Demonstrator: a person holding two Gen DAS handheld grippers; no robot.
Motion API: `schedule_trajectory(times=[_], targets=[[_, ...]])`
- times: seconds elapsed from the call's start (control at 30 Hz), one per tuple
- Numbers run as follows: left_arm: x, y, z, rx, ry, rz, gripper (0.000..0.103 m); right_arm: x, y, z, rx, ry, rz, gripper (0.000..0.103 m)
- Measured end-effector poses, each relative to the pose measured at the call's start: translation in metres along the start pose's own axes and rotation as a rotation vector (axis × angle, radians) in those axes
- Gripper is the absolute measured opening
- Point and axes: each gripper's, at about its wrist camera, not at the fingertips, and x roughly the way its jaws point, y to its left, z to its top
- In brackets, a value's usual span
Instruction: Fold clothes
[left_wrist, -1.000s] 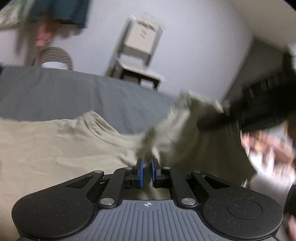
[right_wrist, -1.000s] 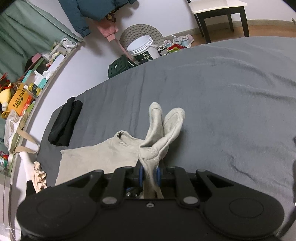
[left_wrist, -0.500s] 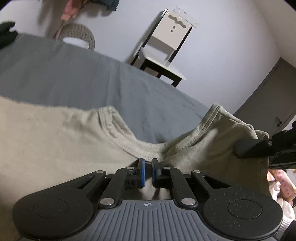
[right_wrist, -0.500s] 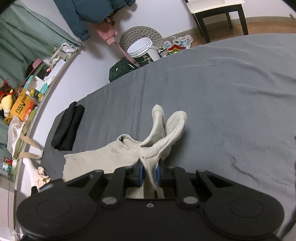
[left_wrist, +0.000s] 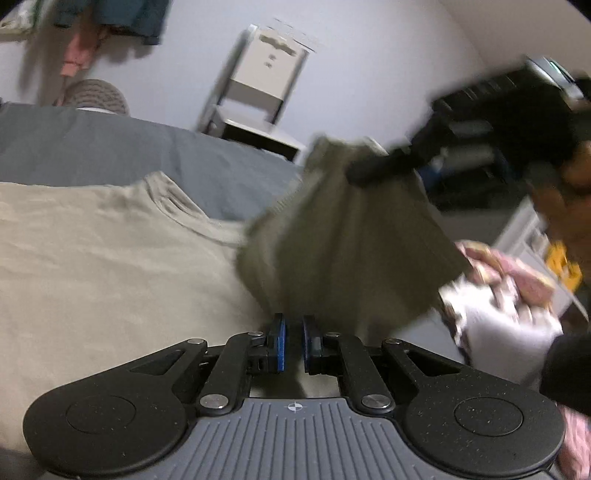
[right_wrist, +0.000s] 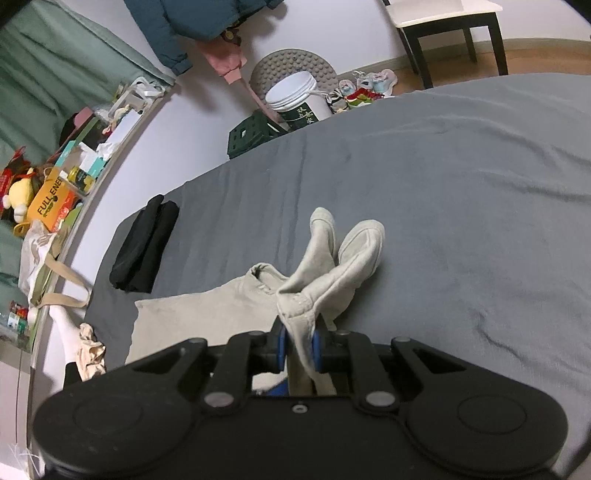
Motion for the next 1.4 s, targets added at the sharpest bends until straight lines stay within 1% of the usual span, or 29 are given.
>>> schedule_trajectory(times=[0.1, 0.23, 0.3, 0.37, 0.47, 0.53, 0.6, 0.73, 0.83, 0.93, 1.1, 1.27, 1.33, 1.4], targets=[[-0.01, -0.011, -0.01, 0.08, 0.012, -0.014, 0.007, 0.0, 0.0, 0.001, 0.002, 0.002, 0.006, 0.014], [-0.025, -0.013, -0.012, 0.062, 0.038, -0.056, 0.007, 0.001, 0.001, 0.0, 0.001, 0.009, 0.011, 0.014], [-0.045, -0.014, -0.013, 0.085, 0.033, -0.062, 0.007, 0.002, 0.002, 0.002, -0.003, 0.013, 0.021, 0.014], [-0.072, -0.016, -0.013, 0.134, 0.028, -0.076, 0.007, 0.002, 0.005, 0.002, -0.006, 0.014, 0.029, 0.014], [-0.107, -0.013, -0.009, 0.201, 0.032, -0.066, 0.007, 0.004, 0.016, 0.003, -0.009, 0.021, 0.041, 0.014], [-0.126, -0.004, -0.003, 0.21, 0.028, -0.053, 0.007, 0.007, 0.027, 0.003, -0.012, 0.032, 0.044, 0.014], [-0.141, 0.007, 0.001, 0.19, 0.028, -0.04, 0.007, 0.011, 0.041, 0.002, -0.019, 0.042, 0.041, 0.014], [-0.167, 0.026, 0.003, 0.146, -0.004, -0.021, 0.007, 0.027, 0.073, -0.003, -0.049, 0.078, -0.027, 0.014], [-0.175, 0.041, 0.002, 0.105, -0.028, -0.014, 0.007, 0.046, 0.09, -0.008, -0.037, 0.09, -0.052, 0.014], [-0.178, 0.052, 0.0, 0.083, -0.032, 0.006, 0.007, 0.065, 0.106, -0.012, -0.025, 0.103, -0.077, 0.014], [-0.195, 0.067, 0.005, 0.037, -0.07, 0.033, 0.007, 0.097, 0.133, -0.019, -0.004, 0.123, -0.119, 0.014], [-0.205, 0.082, 0.007, -0.027, -0.077, 0.05, 0.007, 0.13, 0.146, -0.037, 0.017, 0.147, -0.149, 0.014], [-0.204, 0.086, 0.004, -0.055, -0.062, 0.067, 0.007, 0.14, 0.148, -0.043, 0.038, 0.152, -0.15, 0.014], [-0.203, 0.088, 0.001, -0.058, -0.053, 0.079, 0.007, 0.147, 0.148, -0.048, 0.069, 0.148, -0.143, 0.014]])
